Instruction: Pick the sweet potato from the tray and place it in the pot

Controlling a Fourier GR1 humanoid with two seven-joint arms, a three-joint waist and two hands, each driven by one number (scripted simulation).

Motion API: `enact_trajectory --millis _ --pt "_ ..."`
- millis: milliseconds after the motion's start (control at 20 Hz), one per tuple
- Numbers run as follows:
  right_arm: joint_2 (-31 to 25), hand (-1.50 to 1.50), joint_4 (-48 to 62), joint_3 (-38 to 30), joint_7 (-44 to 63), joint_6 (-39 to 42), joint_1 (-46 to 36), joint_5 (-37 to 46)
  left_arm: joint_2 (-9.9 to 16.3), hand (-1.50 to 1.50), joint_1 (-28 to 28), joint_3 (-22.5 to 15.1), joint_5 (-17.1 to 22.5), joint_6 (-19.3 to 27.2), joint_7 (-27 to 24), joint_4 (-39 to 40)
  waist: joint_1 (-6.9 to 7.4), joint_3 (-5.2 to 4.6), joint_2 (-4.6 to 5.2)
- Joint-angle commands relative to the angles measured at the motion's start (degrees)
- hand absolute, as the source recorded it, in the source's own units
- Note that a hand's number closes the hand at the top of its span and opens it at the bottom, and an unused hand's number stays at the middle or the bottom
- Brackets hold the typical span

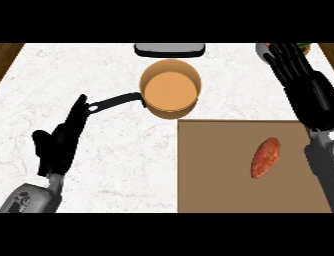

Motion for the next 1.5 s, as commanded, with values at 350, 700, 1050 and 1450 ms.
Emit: enact_trajectory --millis 350,700,1050,1450 --pt "-18.08 1.50 13.03 -8.75 -8.13 -11.57 16.21 21.73 2.88 0.00 -3.40 9.87 2.55 3.59 0.43 -4.51 -2.01 0.54 2.04" --pt "-4.09 -1.50 20.37 -16.42 -35.82 -14.32 19.18 15.00 4.00 0.00 -4.66 12.68 4.41 0.32 4.11 -4.68 -0.38 0.65 1.27" --pt "-16.20 -1.50 5.22 -12.89 -16.56 -3.96 24.54 16.60 2.62 0.00 -4.72 12.91 2.06 0.96 4.51 -5.59 -0.86 0.49 1.08" --pt "-26.86 -1.50 -4.30 -3.73 1.76 6.57 25.24 22.90 2.46 0.00 -1.96 11.65 1.22 1.64 6.85 -10.01 -0.10 0.47 0.91"
